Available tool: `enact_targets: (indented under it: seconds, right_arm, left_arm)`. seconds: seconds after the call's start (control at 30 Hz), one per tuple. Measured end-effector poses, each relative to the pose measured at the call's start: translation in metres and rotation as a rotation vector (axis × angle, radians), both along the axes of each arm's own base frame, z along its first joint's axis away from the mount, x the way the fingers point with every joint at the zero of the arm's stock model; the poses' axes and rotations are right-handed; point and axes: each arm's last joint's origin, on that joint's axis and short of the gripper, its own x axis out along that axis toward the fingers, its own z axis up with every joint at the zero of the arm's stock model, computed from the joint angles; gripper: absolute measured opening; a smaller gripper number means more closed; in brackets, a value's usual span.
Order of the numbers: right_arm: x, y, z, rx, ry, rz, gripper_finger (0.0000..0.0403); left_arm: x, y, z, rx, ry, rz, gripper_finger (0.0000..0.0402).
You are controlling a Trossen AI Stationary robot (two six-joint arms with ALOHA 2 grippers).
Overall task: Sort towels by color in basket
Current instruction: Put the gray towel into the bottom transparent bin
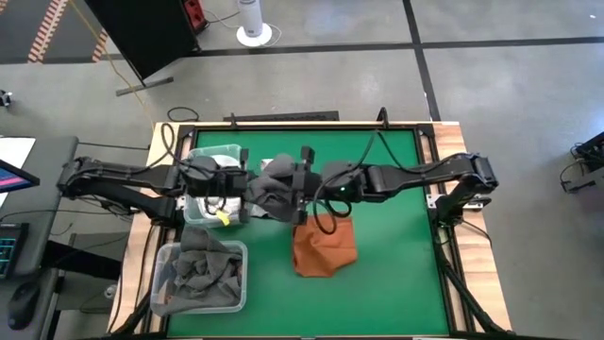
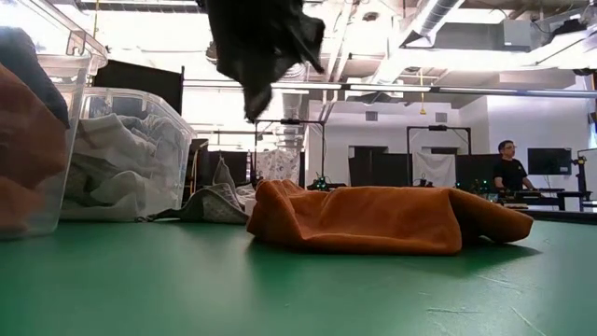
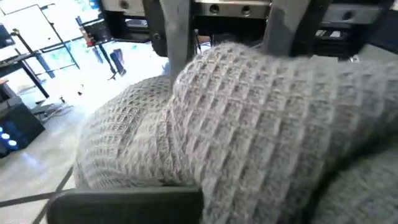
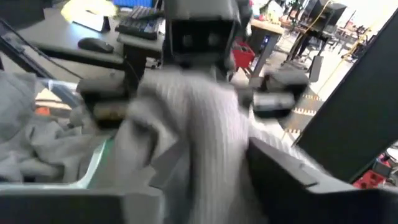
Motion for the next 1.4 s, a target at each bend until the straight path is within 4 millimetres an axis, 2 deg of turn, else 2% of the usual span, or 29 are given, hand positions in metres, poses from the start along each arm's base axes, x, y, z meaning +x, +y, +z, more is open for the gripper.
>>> enact_targets:
  seconds: [0.13,0.27,0.43,0.63,0.77,0.87,0.93,1.07,1.2,1.33,1.4]
  right_arm:
    - [-0.025,0.001,0.019,0.010,0.018,-0.004,0.0237]
    - [-0.053,-0.005,0.031,0.065,0.082,-0.089,0.0251]
    - [-0.078,-0.016,0.026,0.135,0.216,-0.251,0.0246]
    - [-0.083,-0.020,0.010,0.157,0.284,-0.418,0.0238]
    - [-0.080,-0.020,-0.009,0.168,0.298,-0.451,0.0235]
    - [-0.078,-0.020,-0.022,0.186,0.296,-0.463,0.0234]
    - [-0.078,-0.019,-0.029,0.205,0.304,-0.473,0.0234]
    - [-0.077,-0.011,-0.045,0.233,0.279,-0.479,0.0234]
    - [-0.076,0.002,-0.055,0.217,0.241,-0.482,0.0234]
    - [-0.080,0.014,-0.059,0.209,0.236,-0.494,0.0234]
    - [-0.082,0.019,-0.058,0.199,0.221,-0.499,0.0234]
  left_arm:
    - [-0.023,0.002,0.022,-0.039,0.013,0.028,0.0020]
    - [-0.051,0.002,0.034,-0.164,0.147,0.009,0.0020]
    - [-0.084,-0.006,0.049,-0.425,0.319,-0.239,0.0020]
    - [-0.103,-0.020,0.048,-0.758,0.540,-0.563,0.0022]
    - [-0.104,-0.029,0.041,-0.824,0.671,-0.566,0.0026]
    - [-0.098,-0.040,0.031,-0.862,0.751,-0.581,0.0026]
    - [-0.090,-0.050,0.024,-0.860,0.756,-0.592,0.0025]
    - [-0.083,-0.066,-0.004,-0.773,0.835,-0.449,0.0025]
    - [-0.082,-0.084,-0.032,-0.644,0.928,-0.326,0.0026]
    - [-0.082,-0.106,-0.046,-0.477,0.953,-0.270,0.0026]
    - [-0.083,-0.118,-0.052,-0.352,0.958,-0.301,0.0026]
